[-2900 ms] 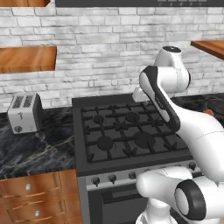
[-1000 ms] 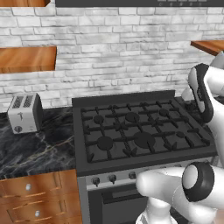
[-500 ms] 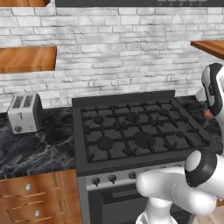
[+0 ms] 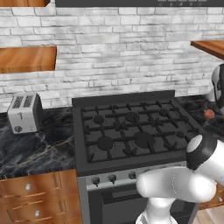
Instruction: Place the pan on the front center burner on the stove. Then place the tomato and the onion in the pan and turn on the front center burner.
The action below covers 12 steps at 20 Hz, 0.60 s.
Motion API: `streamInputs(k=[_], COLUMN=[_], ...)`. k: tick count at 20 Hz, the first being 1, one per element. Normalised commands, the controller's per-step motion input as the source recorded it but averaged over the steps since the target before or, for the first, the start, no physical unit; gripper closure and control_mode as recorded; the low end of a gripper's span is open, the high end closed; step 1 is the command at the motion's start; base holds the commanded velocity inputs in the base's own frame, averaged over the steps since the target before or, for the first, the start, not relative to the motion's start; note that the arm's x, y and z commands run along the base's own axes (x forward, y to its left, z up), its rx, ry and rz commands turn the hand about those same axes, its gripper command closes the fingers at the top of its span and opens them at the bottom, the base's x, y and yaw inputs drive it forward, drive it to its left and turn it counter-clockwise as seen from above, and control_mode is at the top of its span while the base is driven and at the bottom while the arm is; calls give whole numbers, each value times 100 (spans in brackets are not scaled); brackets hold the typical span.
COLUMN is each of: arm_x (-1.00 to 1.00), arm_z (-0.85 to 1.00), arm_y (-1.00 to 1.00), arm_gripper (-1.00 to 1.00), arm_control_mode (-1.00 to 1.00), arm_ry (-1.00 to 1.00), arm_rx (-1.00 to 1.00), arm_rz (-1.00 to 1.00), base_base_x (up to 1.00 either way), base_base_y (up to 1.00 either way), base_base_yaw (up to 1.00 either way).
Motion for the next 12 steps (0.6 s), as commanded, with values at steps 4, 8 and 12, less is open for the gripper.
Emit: streamInputs(k=[4,8,12], arm_x=[1,0,2], arm_z=[-6,-9,-17], arm_y=[-62,-59,-56], arm_gripper=[-100,-100,-100], arm_control_mode=[-100,-100,-100], arm_ry=[0,0,1], arm_rx=[0,0,0], arm_rz=[-5,-6,-5], base_base_x=[0,0,0], base_base_y=[0,0,0], base_base_yaw=[0,0,0])
